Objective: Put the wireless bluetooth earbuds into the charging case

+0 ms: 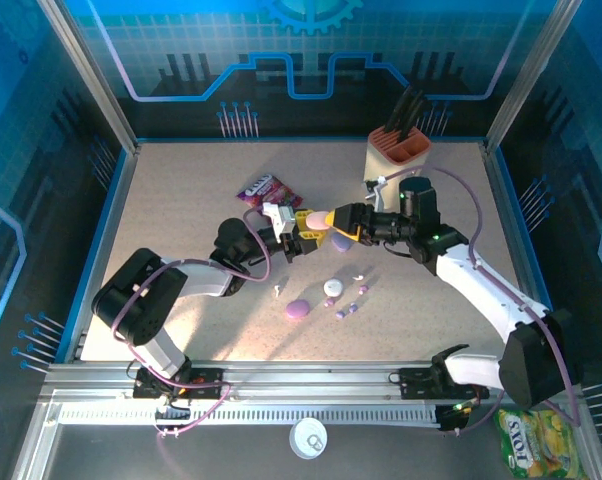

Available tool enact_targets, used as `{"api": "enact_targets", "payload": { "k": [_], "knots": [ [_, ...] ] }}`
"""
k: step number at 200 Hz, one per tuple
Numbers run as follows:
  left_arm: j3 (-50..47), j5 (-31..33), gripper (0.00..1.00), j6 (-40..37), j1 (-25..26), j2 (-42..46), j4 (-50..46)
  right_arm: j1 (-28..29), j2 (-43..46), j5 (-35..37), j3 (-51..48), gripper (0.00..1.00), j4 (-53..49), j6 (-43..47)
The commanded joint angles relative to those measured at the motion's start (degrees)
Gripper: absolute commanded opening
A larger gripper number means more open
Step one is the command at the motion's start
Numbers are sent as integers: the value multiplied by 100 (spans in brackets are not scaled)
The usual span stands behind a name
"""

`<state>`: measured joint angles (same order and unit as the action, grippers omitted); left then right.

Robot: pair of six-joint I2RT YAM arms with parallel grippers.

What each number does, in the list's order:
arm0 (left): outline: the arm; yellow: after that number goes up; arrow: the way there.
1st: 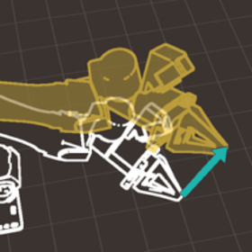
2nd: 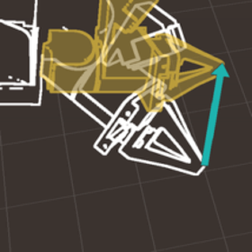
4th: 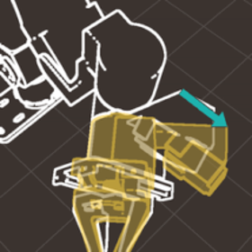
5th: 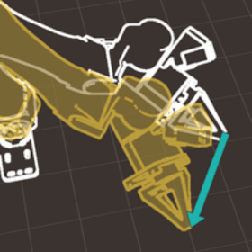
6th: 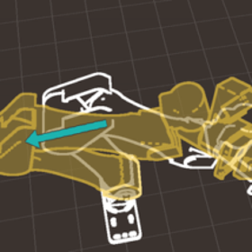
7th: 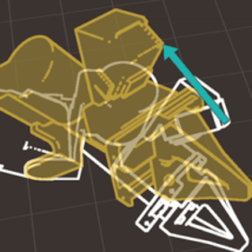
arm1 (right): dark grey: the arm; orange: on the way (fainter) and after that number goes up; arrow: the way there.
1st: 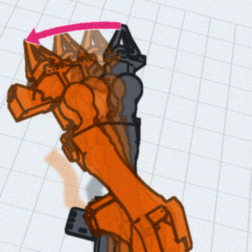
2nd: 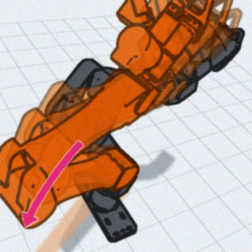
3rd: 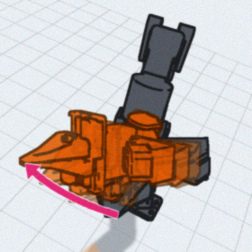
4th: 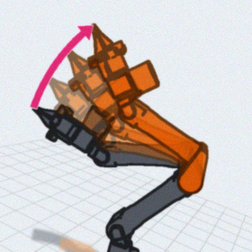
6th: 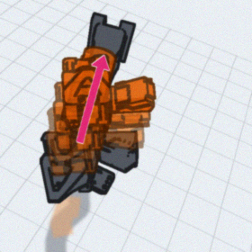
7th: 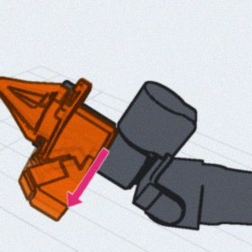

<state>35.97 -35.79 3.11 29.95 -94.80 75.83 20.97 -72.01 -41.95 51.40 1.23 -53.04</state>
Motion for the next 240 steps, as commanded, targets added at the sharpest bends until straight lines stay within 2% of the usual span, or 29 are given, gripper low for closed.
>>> {"api": "enact_targets", "payload": {
  "k": [1,58,79,95,122,148,167,187,207,240],
  "knots": [
    [165,-156,32,145,58,112,254,-22,-78,-333,-68,60,648,-414],
    [225,-63,31,147,220,14,397,-19,-216,-555,-230,51,971,-657],
    [266,-38,31,54,267,41,292,-25,-151,-535,-361,43,1131,-767],
    [280,-11,31,-25,289,44,215,-22,-80,-507,-427,34,1185,-796],
    [306,18,33,-48,297,32,196,-57,75,-301,-505,21,959,-653],
    [280,78,45,-87,292,78,97,-139,184,-95,-649,17,1087,-671],
    [156,170,68,-180,294,187,-5,-329,179,-54,-732,17,1112,-548],
    [-91,293,84,-381,296,398,-166,-748,132,69,-952,17,1174,-442],
    [-367,342,91,-656,285,709,-603,-1225,-6,316,-1164,17,901,-190],
    [-725,419,95,-1154,300,1562,-1927,-1844,-558,1144,-1184,17,154,609]
  ]
}}
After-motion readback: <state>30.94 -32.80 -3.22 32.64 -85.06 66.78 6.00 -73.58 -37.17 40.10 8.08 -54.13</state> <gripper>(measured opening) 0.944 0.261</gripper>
